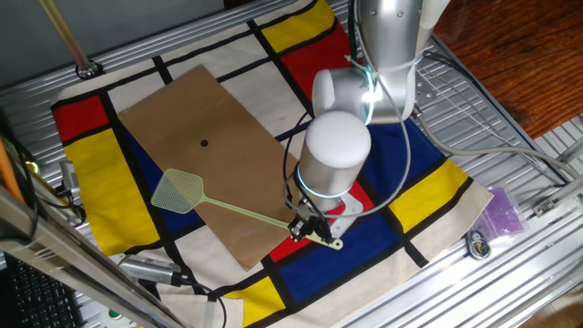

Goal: Swat with a flyswatter

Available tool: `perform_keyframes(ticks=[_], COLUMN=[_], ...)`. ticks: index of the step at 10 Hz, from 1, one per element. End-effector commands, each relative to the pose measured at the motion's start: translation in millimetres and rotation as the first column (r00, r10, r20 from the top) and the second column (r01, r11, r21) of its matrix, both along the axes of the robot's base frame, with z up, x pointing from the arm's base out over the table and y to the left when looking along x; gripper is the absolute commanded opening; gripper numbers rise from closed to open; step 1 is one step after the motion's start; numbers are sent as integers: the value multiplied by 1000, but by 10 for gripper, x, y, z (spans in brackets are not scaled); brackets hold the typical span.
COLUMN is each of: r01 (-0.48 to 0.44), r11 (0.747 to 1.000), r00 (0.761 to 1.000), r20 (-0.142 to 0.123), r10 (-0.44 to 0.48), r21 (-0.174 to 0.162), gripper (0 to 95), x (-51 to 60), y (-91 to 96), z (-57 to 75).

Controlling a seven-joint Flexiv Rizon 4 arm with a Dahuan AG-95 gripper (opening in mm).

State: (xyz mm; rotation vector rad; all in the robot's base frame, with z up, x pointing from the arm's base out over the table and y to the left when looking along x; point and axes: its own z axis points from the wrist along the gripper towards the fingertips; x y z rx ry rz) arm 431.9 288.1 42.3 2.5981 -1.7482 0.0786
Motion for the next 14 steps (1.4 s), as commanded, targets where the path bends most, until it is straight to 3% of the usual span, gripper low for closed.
perform_keyframes(ticks=[1, 6, 14], r01=[0, -2, -14], r11=[1000, 999, 999], r00=[1000, 1000, 1000], r20=[-4, 9, -1], r10=[0, 3, 14], r21=[-24, -36, -29], gripper=[380, 380, 380], x=[4, 4, 4], y=[17, 17, 17], z=[2, 2, 2])
